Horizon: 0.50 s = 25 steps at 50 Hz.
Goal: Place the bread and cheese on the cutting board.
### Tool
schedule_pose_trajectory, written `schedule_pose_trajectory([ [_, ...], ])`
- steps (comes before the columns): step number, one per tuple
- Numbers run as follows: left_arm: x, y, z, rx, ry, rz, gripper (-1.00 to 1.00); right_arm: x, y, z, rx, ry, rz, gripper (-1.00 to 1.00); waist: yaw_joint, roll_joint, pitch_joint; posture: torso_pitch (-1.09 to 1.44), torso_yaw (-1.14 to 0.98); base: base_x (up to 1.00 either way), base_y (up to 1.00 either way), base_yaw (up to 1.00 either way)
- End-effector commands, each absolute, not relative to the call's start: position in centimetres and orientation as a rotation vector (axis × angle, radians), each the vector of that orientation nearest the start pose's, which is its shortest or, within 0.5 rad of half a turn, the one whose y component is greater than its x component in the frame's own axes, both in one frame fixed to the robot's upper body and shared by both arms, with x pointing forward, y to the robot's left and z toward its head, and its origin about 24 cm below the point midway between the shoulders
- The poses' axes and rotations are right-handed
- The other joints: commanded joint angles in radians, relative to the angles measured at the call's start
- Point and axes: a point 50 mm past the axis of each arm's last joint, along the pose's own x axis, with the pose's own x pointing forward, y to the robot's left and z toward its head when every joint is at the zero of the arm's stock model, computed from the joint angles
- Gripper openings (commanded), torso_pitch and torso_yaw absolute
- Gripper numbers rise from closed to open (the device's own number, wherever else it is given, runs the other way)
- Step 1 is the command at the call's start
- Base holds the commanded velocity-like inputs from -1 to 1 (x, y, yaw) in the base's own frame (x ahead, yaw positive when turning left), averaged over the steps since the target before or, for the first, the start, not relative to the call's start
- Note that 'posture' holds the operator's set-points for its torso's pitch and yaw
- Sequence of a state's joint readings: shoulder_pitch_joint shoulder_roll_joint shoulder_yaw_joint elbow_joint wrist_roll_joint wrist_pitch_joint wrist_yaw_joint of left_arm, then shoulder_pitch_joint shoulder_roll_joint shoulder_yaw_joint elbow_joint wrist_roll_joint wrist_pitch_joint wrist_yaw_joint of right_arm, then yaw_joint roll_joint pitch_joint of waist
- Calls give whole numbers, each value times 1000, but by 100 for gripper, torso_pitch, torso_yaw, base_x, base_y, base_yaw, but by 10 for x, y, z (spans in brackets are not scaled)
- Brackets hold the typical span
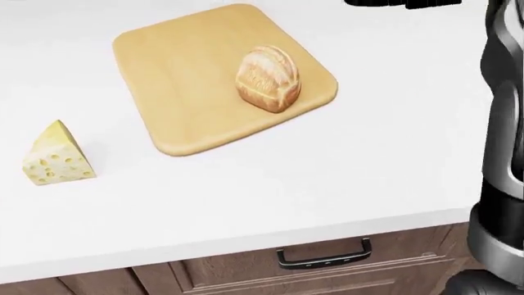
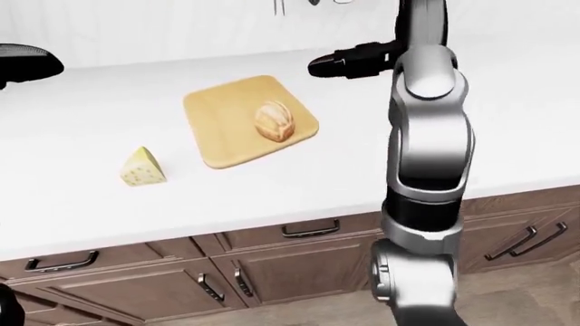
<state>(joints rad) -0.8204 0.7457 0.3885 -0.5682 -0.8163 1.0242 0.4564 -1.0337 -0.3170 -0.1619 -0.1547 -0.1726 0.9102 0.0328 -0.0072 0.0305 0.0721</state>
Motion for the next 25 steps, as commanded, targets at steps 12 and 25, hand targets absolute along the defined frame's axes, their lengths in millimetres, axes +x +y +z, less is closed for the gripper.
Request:
schedule_pose_trajectory([
  [12,231,230,341,107,-454,221,100,309,-193,303,-206,-348,-220,100,-2,-3,-33,0,0,0,0,0],
  [25,226,226,311,82,-357,140,100,311,-196,296,-217,-334,-232,100,-2,-4,-36,0,0,0,0,0],
])
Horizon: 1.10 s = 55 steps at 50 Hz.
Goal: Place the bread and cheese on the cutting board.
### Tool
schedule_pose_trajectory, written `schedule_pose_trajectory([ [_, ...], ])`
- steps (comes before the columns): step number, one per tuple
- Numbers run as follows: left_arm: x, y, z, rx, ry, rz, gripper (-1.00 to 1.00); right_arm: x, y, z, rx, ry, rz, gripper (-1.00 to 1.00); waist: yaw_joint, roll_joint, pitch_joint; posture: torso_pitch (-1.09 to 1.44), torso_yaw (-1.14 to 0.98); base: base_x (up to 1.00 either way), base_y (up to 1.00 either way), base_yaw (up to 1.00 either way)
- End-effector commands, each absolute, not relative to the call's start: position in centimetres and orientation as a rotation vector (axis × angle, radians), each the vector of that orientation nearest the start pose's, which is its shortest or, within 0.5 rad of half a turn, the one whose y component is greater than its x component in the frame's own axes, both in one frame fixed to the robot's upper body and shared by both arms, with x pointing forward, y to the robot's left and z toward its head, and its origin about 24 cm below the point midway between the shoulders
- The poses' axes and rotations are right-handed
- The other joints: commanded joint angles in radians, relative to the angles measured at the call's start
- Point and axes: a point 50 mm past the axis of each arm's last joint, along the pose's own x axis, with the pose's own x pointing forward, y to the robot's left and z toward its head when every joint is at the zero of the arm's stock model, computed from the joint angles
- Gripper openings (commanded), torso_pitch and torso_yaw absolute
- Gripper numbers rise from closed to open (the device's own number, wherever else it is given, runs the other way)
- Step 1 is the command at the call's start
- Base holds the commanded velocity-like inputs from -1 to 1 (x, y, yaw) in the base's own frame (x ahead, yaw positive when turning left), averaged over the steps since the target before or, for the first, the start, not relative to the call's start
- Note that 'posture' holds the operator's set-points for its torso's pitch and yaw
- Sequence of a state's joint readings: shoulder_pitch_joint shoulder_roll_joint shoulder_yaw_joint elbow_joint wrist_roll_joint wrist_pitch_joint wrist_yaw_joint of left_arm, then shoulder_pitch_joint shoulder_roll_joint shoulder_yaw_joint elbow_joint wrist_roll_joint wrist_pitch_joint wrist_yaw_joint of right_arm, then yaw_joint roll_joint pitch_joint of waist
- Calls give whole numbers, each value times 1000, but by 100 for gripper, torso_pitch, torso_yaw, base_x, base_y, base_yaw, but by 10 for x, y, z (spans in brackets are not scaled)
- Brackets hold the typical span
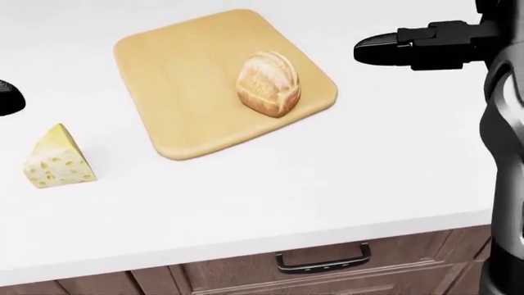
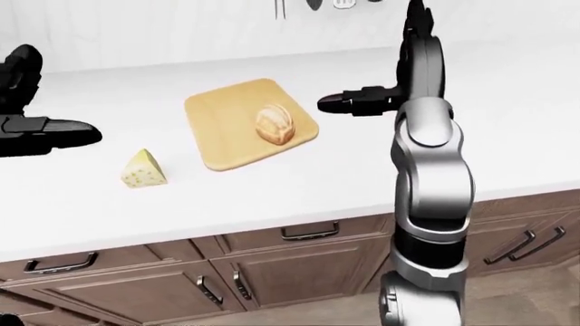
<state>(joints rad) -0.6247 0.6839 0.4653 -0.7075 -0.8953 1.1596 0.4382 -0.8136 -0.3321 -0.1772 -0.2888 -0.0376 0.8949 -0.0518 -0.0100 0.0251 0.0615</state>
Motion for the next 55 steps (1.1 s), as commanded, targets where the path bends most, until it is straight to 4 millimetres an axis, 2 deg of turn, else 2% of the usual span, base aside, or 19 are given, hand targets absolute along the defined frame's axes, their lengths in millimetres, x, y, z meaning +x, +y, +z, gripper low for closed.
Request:
schedule_pose_trajectory([
  [1,224,226,309,84,-358,129,100,311,-197,296,-216,-334,-235,100,1,2,-26,0,0,0,0,0],
  [13,215,220,289,127,-340,6,100,311,-198,292,-212,-327,-237,100,4,3,-26,0,0,0,0,0],
  [23,225,211,261,203,-263,-75,100,310,-199,292,-208,-328,-235,100,9,-1,-30,0,0,0,0,0],
  [35,240,205,239,207,-221,-48,100,309,-198,292,-210,-324,-231,100,12,-15,-37,0,0,0,0,0],
  [49,252,220,225,206,-171,50,100,311,-194,287,-214,-314,-218,100,14,-22,-44,0,0,0,0,0],
  [55,255,221,217,217,-151,58,100,312,-193,287,-216,-314,-213,100,14,-22,-45,0,0,0,0,0],
])
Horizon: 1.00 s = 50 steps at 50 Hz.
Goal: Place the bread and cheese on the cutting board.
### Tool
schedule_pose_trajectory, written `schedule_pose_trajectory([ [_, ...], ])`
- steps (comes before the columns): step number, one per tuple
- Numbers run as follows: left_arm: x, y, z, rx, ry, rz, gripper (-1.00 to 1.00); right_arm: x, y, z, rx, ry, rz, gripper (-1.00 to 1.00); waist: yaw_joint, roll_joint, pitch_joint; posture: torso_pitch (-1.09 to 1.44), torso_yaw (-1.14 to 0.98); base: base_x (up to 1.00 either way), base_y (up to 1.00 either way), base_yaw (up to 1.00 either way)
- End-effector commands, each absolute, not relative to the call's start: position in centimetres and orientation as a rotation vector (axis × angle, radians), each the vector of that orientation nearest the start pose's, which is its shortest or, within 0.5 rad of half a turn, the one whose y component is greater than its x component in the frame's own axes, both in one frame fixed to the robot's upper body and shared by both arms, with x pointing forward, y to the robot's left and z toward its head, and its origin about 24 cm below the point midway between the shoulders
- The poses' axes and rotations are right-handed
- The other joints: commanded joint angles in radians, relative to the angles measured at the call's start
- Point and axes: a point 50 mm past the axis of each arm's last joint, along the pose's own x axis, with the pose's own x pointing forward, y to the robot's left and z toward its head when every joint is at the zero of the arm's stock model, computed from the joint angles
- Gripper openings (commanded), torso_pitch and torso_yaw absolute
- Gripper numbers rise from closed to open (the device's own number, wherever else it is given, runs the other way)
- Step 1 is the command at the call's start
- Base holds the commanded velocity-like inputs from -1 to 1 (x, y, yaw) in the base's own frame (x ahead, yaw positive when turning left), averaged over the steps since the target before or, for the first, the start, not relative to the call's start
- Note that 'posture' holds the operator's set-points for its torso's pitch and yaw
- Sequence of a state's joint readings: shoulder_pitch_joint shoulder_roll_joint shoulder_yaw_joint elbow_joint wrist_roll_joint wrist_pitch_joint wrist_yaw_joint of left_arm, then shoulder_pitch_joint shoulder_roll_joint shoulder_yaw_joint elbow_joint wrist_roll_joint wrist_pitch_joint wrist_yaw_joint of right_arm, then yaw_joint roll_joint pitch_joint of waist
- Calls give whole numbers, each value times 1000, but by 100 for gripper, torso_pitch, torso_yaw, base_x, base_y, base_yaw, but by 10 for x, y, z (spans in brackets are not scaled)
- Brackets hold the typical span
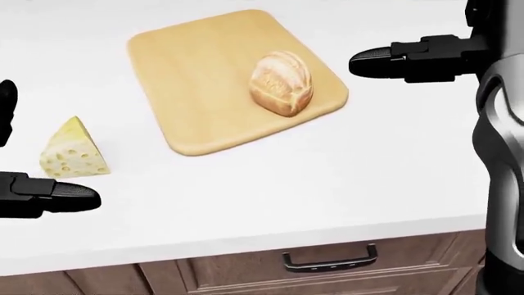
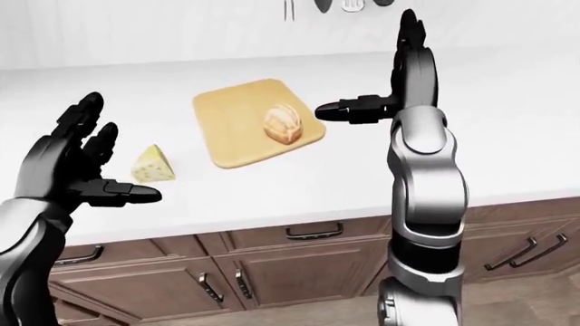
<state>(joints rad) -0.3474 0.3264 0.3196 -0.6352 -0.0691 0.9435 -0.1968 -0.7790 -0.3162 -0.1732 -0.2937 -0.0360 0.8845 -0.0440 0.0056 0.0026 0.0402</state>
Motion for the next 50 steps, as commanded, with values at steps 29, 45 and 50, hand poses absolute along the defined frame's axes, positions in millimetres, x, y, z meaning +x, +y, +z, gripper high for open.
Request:
schedule_pose_trajectory([
  [29,268,221,195,283,-95,121,54,313,-191,283,-219,-304,-199,100,0,-2,-30,0,0,0,0,0],
  [45,271,226,187,309,-59,160,33,312,-190,284,-220,-307,-198,100,0,-2,-30,0,0,0,0,0],
  [50,271,228,186,310,-48,168,-9,314,-190,282,-219,-302,-197,100,-1,-2,-30,0,0,0,0,0],
])
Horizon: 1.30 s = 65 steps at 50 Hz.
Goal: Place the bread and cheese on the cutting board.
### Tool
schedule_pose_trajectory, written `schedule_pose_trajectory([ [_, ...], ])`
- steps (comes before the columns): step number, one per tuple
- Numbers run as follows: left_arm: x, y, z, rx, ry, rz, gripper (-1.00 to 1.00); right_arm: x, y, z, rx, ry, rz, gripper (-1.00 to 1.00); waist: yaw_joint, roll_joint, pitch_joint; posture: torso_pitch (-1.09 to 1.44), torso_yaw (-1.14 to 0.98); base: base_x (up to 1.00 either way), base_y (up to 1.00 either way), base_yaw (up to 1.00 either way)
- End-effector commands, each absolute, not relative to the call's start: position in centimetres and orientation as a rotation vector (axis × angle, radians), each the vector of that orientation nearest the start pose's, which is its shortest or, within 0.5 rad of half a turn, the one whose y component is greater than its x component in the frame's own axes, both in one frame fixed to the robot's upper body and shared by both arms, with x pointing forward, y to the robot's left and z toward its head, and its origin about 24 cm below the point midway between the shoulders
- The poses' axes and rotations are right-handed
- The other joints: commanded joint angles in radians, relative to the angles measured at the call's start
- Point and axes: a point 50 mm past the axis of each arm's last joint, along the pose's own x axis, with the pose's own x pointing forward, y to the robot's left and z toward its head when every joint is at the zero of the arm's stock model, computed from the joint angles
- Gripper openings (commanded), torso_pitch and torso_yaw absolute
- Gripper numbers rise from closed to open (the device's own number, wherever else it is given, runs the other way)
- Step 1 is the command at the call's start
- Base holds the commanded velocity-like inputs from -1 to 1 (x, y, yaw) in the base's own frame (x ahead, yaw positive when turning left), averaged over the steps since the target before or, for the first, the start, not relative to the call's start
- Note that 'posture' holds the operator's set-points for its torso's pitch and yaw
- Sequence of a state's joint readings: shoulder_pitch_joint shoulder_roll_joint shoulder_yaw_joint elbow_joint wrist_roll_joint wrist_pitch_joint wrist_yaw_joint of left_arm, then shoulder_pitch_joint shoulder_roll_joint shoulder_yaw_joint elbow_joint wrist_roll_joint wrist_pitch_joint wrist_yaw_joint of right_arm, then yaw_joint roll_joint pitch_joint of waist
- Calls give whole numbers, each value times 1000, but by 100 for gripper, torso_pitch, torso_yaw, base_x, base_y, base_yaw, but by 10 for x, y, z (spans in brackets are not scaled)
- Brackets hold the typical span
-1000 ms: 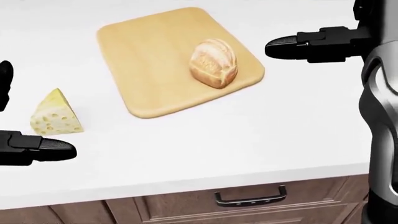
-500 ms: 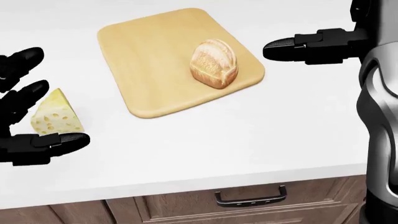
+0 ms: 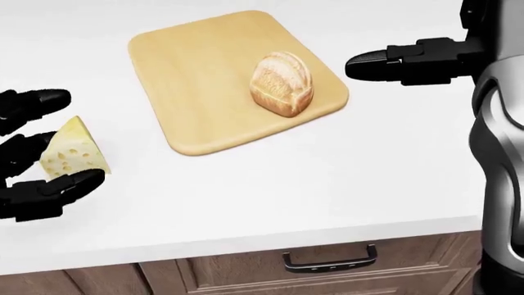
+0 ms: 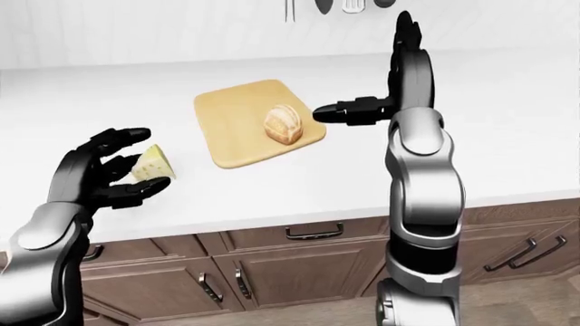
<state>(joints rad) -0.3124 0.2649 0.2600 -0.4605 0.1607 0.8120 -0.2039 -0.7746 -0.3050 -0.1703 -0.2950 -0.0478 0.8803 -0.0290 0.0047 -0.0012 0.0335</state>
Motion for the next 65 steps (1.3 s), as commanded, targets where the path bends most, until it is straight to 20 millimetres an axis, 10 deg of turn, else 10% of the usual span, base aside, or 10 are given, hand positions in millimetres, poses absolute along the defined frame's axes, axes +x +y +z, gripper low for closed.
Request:
schedule_pose_trajectory([
  [1,272,228,184,310,-45,168,-12,313,-190,282,-215,-301,-194,100,0,2,-23,0,0,0,0,0],
  [10,274,228,179,315,-27,173,-40,313,-190,282,-212,-304,-192,100,0,2,-26,0,0,0,0,0],
  [17,273,228,181,320,-34,181,-100,313,-190,282,-211,-302,-192,100,0,3,-28,0,0,0,0,0],
  [23,270,229,192,321,-61,188,-100,313,-192,283,-210,-303,-196,100,-1,2,-27,0,0,0,0,0],
  [39,237,212,265,395,-56,300,-100,314,-190,282,-217,-301,-194,100,-3,4,-12,0,0,0,0,0],
  [59,270,216,376,403,-71,296,-100,318,-187,278,-221,-290,-186,100,0,-9,-4,0,0,0,0,0],
  [65,310,207,403,333,-97,125,-100,319,-187,277,-223,-289,-187,100,7,-16,-1,0,0,0,0,0],
])
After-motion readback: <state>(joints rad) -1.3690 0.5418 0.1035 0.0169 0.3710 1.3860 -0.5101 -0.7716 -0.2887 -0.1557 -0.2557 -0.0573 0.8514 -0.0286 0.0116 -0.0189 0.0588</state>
